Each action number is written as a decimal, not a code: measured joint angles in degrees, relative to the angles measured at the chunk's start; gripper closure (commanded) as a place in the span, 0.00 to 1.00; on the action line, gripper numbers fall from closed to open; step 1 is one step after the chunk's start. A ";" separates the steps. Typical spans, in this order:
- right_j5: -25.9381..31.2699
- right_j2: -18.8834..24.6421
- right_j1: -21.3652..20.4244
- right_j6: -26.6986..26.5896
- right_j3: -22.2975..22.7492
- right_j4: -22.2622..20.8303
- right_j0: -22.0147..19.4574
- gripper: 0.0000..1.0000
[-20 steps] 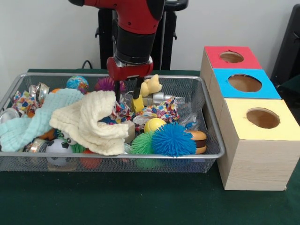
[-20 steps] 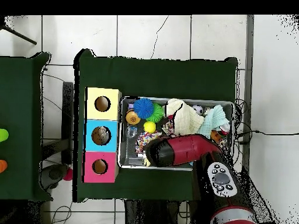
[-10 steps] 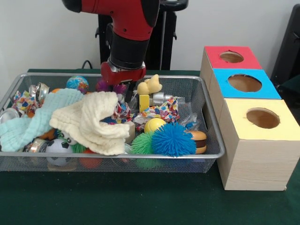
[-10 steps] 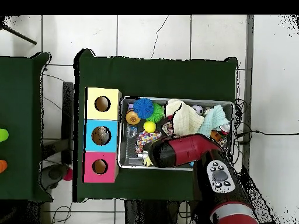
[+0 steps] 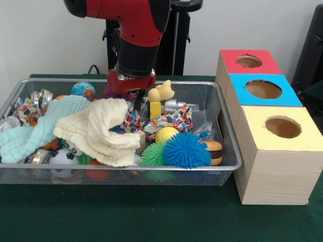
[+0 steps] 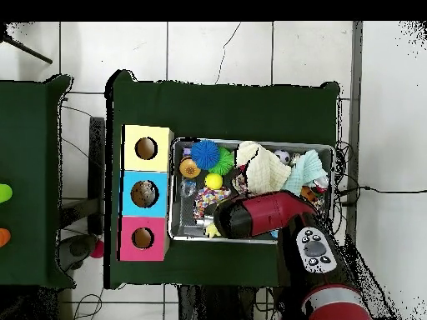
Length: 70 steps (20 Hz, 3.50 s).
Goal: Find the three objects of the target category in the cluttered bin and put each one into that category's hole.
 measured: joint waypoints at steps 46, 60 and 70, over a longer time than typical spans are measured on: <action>-13.52 -3.25 1.20 0.00 5.60 9.87 3.83 0.00; -13.59 -11.22 2.73 0.00 0.08 0.45 12.86 0.00; -12.59 -12.43 3.33 0.00 -0.85 0.48 10.53 0.00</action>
